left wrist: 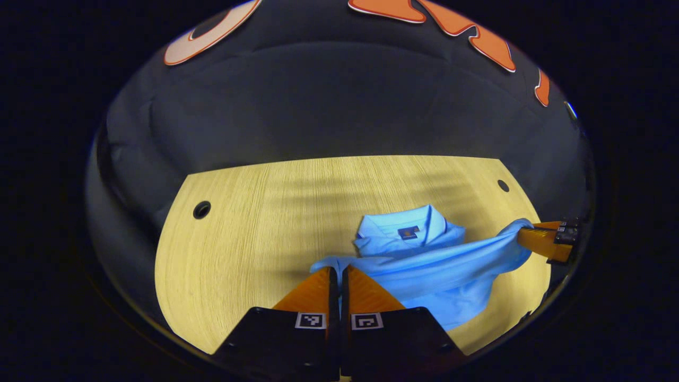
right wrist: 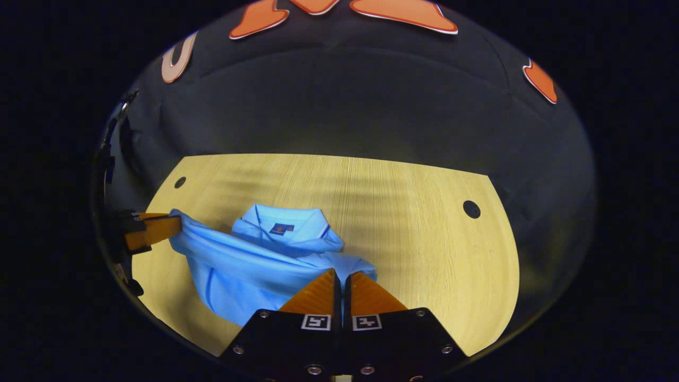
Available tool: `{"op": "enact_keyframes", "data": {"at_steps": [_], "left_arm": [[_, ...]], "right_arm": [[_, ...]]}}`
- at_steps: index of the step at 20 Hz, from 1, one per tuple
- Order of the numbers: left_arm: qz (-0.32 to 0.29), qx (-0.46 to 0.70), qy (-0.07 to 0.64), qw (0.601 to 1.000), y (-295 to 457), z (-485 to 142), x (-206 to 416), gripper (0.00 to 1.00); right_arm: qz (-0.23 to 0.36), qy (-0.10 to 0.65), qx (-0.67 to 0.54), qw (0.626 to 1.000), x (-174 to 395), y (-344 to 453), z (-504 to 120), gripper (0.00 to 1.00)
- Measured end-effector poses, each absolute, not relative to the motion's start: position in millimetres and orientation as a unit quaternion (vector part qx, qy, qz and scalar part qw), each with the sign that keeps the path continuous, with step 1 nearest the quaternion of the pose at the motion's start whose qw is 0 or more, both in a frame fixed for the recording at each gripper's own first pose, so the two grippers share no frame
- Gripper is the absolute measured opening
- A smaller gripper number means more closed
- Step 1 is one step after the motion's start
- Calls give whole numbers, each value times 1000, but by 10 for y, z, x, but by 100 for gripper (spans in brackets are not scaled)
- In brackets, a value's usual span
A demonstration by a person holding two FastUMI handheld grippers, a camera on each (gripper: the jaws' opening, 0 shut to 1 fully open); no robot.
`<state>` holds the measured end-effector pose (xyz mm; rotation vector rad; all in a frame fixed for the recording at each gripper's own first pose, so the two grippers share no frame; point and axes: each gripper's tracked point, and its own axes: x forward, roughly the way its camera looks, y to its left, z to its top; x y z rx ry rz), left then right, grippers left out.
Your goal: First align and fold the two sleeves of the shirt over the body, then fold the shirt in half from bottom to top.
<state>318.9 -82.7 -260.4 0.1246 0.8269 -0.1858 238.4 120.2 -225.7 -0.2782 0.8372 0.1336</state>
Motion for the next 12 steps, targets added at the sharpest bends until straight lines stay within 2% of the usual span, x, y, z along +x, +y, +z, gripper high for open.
{"op": "enact_keyframes", "data": {"at_steps": [3,4,5,6,8,9,12], "left_arm": [[-84,45,408,908,-814,-2636,3264,4],[-82,46,408,908,-799,-2670,3280,6],[-86,42,407,909,-813,-2694,3302,9],[-85,37,405,910,-819,-2662,3292,13],[-76,34,392,916,-797,-2667,3332,71],[-73,40,385,919,-768,-2591,3320,100],[-64,57,346,934,-758,-2344,3364,100]], "right_arm": [[47,423,-102,899,2487,1148,-2346,4],[38,420,-106,900,2534,1095,-2375,13],[30,419,-112,901,2560,1033,-2398,16],[26,417,-112,901,2548,1008,-2376,41],[22,410,-105,906,2547,1014,-2301,92],[22,401,-99,911,2555,1041,-2222,98],[33,368,-85,925,2525,1144,-1996,99]]}}
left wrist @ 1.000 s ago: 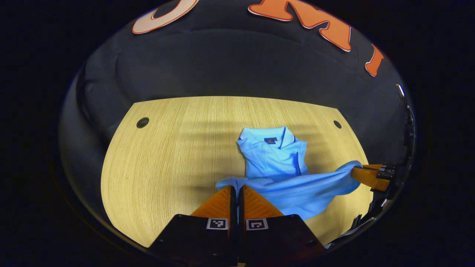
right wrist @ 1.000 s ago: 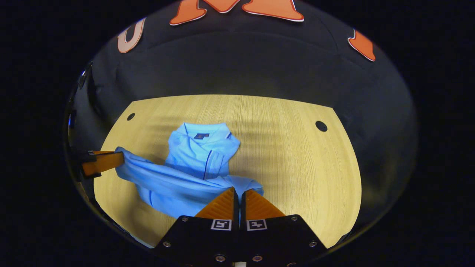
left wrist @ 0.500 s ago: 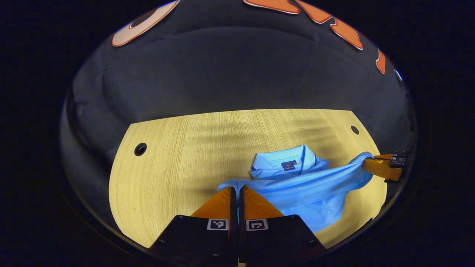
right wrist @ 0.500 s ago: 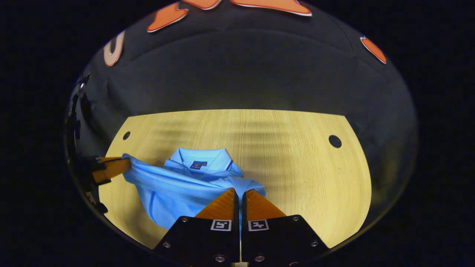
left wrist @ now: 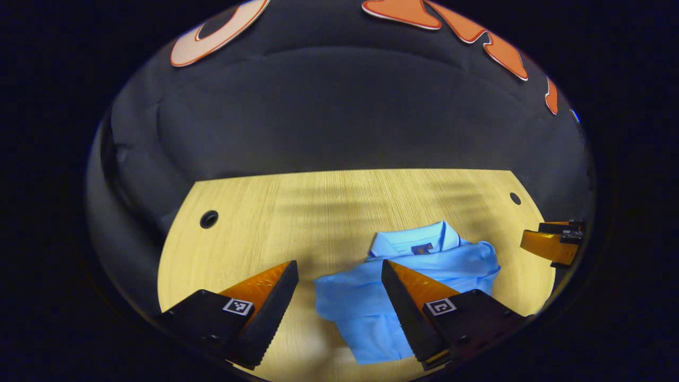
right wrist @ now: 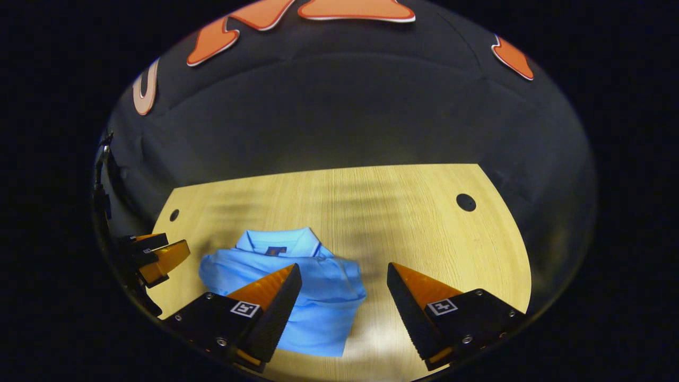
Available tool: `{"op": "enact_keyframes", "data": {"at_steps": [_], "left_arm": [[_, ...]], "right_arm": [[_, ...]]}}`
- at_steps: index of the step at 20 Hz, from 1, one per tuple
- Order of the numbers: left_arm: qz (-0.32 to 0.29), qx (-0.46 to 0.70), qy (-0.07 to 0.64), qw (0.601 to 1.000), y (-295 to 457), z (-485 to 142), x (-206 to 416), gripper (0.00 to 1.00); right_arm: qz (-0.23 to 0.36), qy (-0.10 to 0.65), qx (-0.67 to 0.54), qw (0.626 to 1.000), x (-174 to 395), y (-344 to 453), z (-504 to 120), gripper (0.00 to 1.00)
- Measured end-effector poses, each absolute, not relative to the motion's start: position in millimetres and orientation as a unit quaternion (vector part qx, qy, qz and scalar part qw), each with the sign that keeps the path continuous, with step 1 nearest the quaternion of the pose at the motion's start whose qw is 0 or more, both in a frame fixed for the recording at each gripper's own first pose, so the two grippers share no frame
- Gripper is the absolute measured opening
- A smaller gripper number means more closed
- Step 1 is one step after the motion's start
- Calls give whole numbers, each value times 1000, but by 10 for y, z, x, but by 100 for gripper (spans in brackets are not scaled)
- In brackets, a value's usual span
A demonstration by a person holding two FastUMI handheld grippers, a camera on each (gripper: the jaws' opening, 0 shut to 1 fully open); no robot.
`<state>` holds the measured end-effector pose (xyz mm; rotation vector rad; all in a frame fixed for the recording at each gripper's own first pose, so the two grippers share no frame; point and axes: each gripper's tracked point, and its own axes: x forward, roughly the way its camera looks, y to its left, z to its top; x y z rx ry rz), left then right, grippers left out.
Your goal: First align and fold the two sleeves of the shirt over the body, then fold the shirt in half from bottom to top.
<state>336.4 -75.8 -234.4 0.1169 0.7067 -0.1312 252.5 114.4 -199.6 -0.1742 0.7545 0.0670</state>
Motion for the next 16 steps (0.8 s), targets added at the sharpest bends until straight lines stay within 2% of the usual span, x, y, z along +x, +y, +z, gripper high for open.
{"op": "enact_keyframes", "data": {"at_steps": [9,16], "left_arm": [[-71,36,162,984,-825,-862,2930,100],[-78,9,82,994,-969,-188,2225,100]], "right_arm": [[59,243,-109,962,2183,1286,-1060,98],[61,145,-133,979,1523,1226,-375,98]]}}
